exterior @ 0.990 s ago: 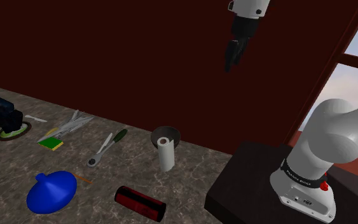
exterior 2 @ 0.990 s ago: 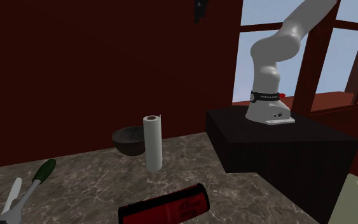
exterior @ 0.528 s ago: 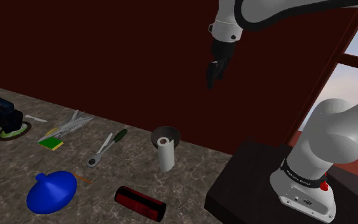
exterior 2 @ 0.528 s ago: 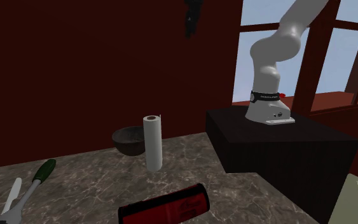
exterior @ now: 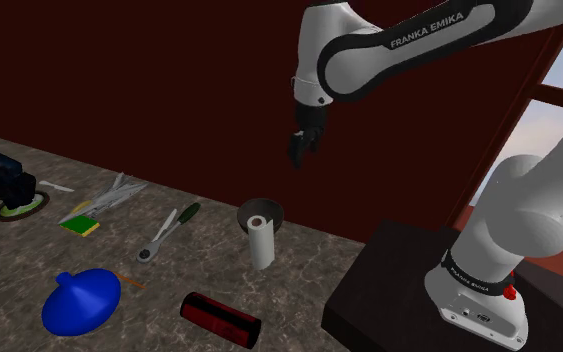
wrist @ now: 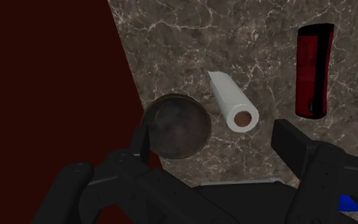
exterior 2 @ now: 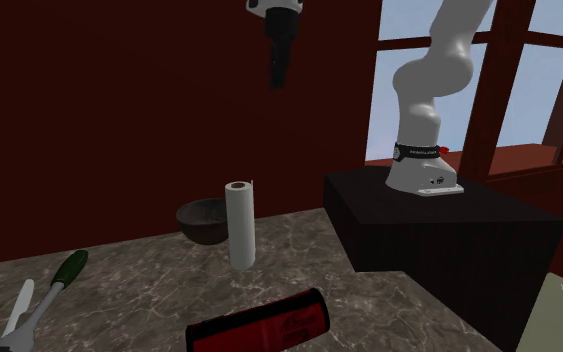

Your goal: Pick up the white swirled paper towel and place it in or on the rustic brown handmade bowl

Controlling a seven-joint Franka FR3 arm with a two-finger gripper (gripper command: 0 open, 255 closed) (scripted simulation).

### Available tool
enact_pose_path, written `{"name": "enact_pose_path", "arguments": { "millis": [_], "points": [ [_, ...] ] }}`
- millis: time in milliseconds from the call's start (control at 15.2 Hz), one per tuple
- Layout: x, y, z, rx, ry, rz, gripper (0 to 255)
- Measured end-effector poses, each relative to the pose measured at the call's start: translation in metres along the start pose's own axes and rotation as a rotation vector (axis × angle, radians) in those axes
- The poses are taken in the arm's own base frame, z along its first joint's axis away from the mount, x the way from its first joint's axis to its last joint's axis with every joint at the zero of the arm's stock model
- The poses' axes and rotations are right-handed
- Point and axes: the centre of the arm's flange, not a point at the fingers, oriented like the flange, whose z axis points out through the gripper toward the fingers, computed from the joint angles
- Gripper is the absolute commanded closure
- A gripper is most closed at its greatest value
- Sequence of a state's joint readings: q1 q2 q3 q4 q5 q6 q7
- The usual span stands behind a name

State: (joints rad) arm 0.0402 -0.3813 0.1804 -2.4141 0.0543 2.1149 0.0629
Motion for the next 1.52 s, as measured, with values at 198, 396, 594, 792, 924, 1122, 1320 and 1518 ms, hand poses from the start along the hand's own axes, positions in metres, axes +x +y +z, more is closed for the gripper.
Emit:
{"name": "enact_pose_path", "arguments": {
  "millis": [198, 396, 594, 792, 924, 1122, 1320, 1518],
  "points": [
    [0.018, -0.017, 0.030, -0.005, -0.007, -0.009, 0],
    [0.033, -0.032, 0.063, -0.012, -0.014, -0.017, 0],
    [0.052, -0.051, 0.095, -0.016, -0.021, -0.026, 0],
    [0.068, -0.067, 0.127, -0.022, -0.028, -0.035, 0],
    [0.079, -0.076, 0.150, -0.025, -0.033, -0.041, 0],
    [0.098, -0.089, 0.182, -0.030, -0.040, -0.050, 0],
    [0.111, -0.105, 0.210, -0.034, -0.045, -0.056, 0],
    [0.111, -0.106, 0.229, -0.035, -0.046, -0.057, 0]
  ]
}}
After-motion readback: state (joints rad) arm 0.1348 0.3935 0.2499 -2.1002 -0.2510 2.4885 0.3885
